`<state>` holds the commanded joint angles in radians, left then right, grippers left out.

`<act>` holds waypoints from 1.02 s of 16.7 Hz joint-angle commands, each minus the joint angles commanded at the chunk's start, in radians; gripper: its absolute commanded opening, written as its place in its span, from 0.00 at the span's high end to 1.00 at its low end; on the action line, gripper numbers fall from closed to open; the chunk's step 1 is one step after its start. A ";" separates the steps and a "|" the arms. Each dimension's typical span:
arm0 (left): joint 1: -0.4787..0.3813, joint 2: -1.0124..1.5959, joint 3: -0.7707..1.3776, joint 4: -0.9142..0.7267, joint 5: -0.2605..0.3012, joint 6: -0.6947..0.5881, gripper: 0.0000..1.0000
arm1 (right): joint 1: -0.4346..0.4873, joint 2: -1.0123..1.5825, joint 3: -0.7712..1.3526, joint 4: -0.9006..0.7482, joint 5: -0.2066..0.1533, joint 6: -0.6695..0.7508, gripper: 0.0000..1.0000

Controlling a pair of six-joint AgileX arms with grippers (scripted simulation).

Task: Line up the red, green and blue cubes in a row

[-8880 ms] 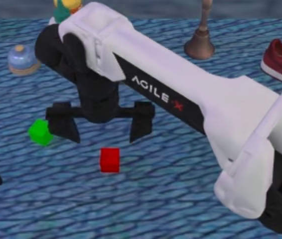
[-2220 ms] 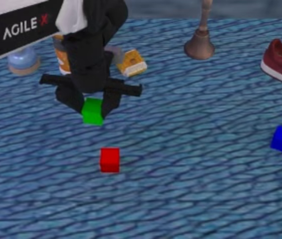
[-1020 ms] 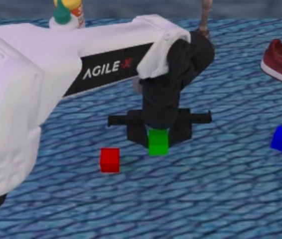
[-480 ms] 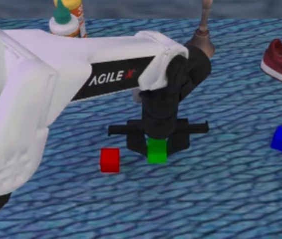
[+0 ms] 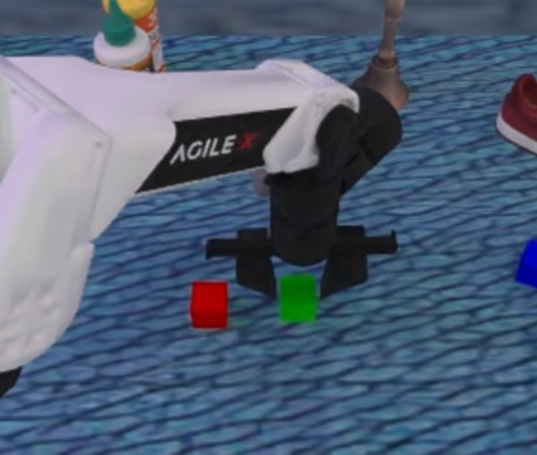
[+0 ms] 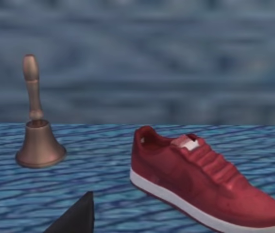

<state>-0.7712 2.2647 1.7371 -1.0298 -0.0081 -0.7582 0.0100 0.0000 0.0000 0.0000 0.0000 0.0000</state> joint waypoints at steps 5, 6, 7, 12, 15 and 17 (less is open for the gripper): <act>0.000 0.000 0.000 0.000 0.000 0.000 0.00 | 0.000 0.000 0.000 0.000 0.000 0.000 0.00; 0.000 0.000 0.000 0.000 0.000 0.000 0.00 | 0.000 0.000 0.000 0.000 0.000 0.000 0.00; 0.000 0.000 0.000 0.000 0.000 0.000 0.00 | 0.000 0.000 0.000 0.000 0.000 0.000 0.00; 0.000 -0.001 0.000 0.000 0.000 0.000 0.00 | 0.000 0.000 0.000 0.000 0.000 0.000 0.00; 0.003 -0.007 0.037 -0.042 0.001 -0.002 0.00 | 0.000 0.000 0.000 0.000 0.000 0.000 0.00; 0.008 -0.021 0.089 -0.110 0.001 -0.005 0.00 | 0.000 0.000 0.000 0.000 0.000 0.000 0.00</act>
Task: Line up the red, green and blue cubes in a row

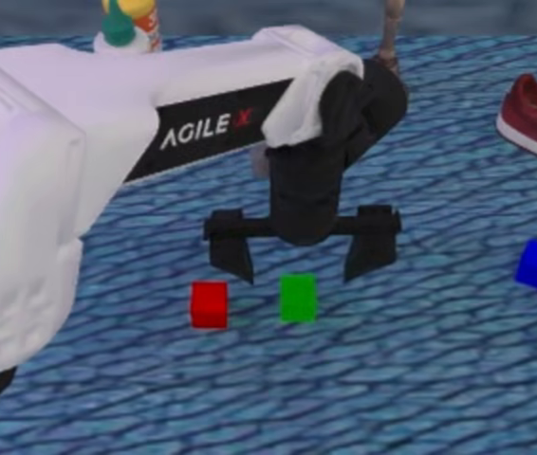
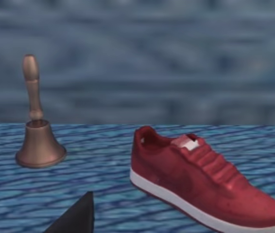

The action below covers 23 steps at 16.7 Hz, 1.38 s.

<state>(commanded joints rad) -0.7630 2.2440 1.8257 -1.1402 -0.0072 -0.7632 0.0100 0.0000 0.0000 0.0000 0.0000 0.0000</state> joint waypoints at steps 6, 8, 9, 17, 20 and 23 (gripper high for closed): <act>0.009 -0.034 0.104 -0.136 -0.001 0.001 0.00 | 0.000 0.000 0.000 0.000 0.000 0.000 0.00; 0.003 -0.030 0.102 -0.133 -0.001 0.001 0.00 | 0.000 0.000 0.000 0.000 0.000 0.000 0.00; 0.003 -0.030 0.102 -0.133 -0.001 0.001 0.00 | 0.000 0.000 0.000 0.000 0.000 0.000 0.00; 0.150 -0.386 -0.232 0.080 -0.011 0.092 0.00 | 0.028 0.317 0.282 -0.201 -0.003 -0.189 0.00; 0.254 -0.647 -0.469 0.228 -0.013 0.164 0.00 | 0.043 0.569 0.468 -0.339 -0.001 -0.317 0.00; 0.366 -0.946 -0.732 0.396 -0.012 0.254 0.00 | 0.061 0.873 0.671 -0.499 0.001 -0.460 0.00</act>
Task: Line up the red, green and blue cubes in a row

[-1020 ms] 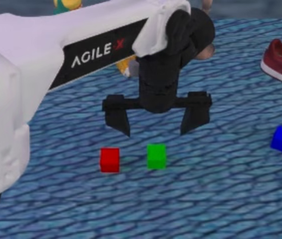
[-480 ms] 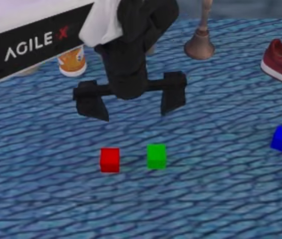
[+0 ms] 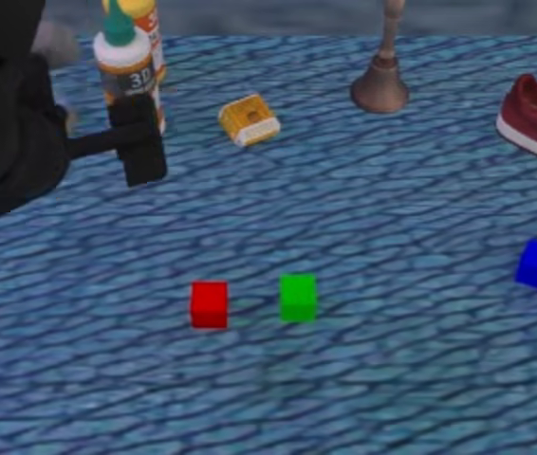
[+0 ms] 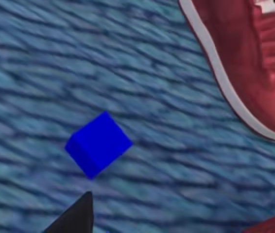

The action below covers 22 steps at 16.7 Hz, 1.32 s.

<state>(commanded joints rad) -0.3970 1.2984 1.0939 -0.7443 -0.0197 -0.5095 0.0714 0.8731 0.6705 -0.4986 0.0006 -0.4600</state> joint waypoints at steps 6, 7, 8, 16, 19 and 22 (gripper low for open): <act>0.211 -0.626 -0.533 0.352 0.007 0.218 0.00 | 0.035 0.574 0.382 -0.307 0.003 -0.273 0.00; 0.242 -0.724 -0.615 0.407 0.009 0.256 0.00 | 0.041 0.653 0.440 -0.351 0.003 -0.314 0.00; 0.271 -0.818 -0.692 0.460 0.011 0.293 0.00 | 0.046 0.724 0.496 -0.393 0.003 -0.352 0.00; 0.413 -1.284 -1.082 0.735 0.020 0.502 0.00 | 0.070 1.068 0.787 -0.582 0.001 -0.540 0.00; 0.417 -1.298 -1.094 0.744 0.020 0.510 0.00 | 0.070 1.080 0.797 -0.587 0.001 -0.546 0.00; 0.417 -1.298 -1.094 0.744 0.020 0.510 0.00 | 0.065 1.083 0.799 -0.588 0.001 -0.548 0.00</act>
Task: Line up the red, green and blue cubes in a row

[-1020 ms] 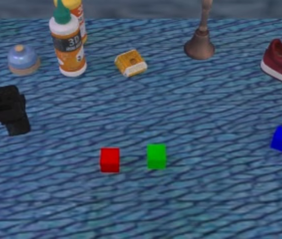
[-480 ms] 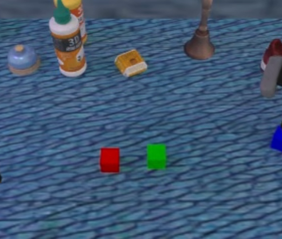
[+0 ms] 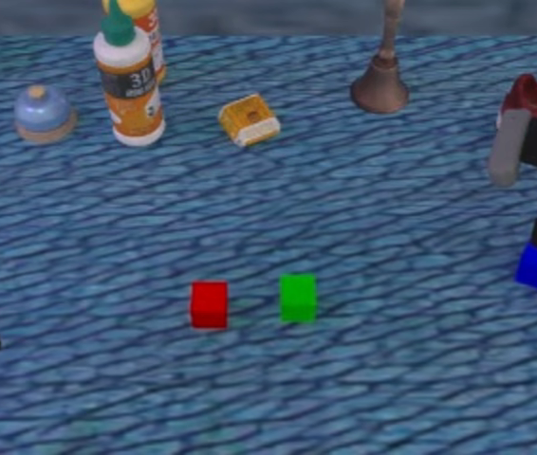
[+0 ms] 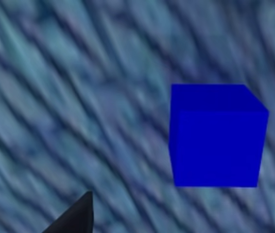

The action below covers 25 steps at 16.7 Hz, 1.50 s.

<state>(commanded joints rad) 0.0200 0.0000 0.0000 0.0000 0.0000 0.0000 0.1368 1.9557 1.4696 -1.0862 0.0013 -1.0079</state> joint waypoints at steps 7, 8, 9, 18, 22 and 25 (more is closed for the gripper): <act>0.000 0.000 0.000 0.000 0.000 0.000 0.00 | 0.005 0.074 -0.119 0.202 0.000 0.003 0.00; 0.000 0.000 0.000 0.000 0.000 0.000 0.00 | 0.006 0.089 -0.141 0.239 0.000 0.004 0.00; 0.000 0.000 0.000 0.000 0.000 0.000 0.00 | 0.006 0.101 -0.159 0.266 0.001 0.005 0.00; 0.000 0.000 0.000 0.000 0.000 0.000 0.00 | 0.007 0.112 -0.174 0.288 0.001 0.005 0.30; 0.000 0.000 0.000 0.000 0.000 0.000 0.00 | 0.007 0.112 -0.174 0.288 0.001 0.005 0.60; 0.000 0.000 0.000 0.000 0.000 0.000 0.00 | 0.007 0.112 -0.174 0.288 0.001 0.005 0.83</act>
<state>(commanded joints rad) 0.0200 0.0000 0.0000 0.0000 0.0000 0.0000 0.1436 2.0679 1.2957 -0.7985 0.0019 -1.0031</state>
